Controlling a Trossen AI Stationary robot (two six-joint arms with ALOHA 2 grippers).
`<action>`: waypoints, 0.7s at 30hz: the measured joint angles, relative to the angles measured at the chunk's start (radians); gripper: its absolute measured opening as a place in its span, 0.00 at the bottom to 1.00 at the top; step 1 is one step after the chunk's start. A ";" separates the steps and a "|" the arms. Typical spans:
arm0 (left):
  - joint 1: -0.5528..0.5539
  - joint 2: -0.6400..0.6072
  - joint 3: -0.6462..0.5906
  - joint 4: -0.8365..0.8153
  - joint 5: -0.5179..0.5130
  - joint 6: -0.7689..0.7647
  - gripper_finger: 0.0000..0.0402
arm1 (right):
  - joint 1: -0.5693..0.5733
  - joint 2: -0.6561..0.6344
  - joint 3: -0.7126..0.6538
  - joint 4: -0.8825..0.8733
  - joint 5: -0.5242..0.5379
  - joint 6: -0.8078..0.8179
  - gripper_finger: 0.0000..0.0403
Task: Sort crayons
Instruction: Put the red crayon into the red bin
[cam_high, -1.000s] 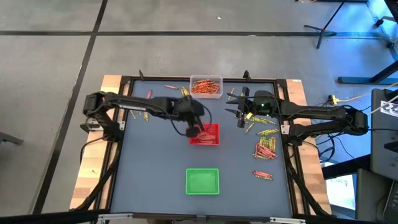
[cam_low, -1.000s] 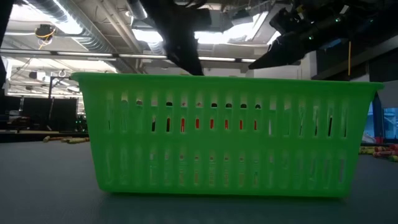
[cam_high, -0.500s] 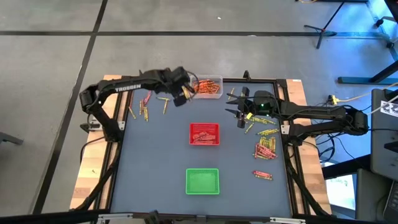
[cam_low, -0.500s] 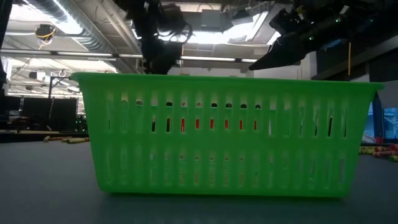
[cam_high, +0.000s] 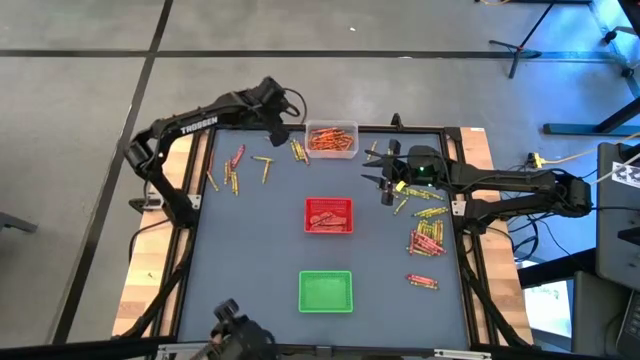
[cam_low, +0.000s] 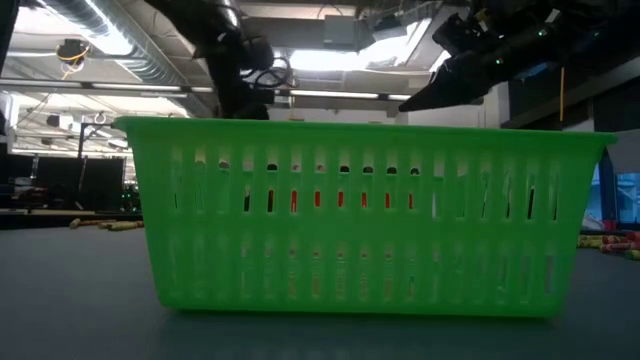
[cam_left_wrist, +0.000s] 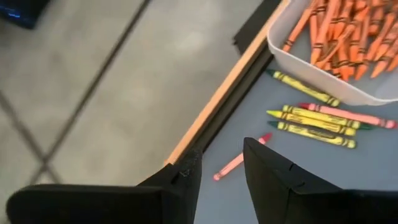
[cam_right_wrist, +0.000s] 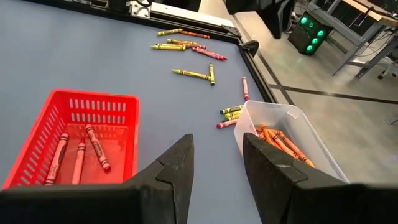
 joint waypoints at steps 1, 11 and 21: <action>0.023 0.001 -0.003 0.004 0.041 -0.005 0.25 | 0.000 0.000 0.000 0.000 0.000 -0.001 0.34; 0.198 0.157 -0.008 0.000 0.270 0.061 0.25 | 0.000 0.000 0.000 -0.009 0.000 -0.025 0.34; 0.212 0.296 -0.008 0.031 0.351 0.334 0.25 | 0.000 0.000 0.000 -0.010 0.000 -0.047 0.34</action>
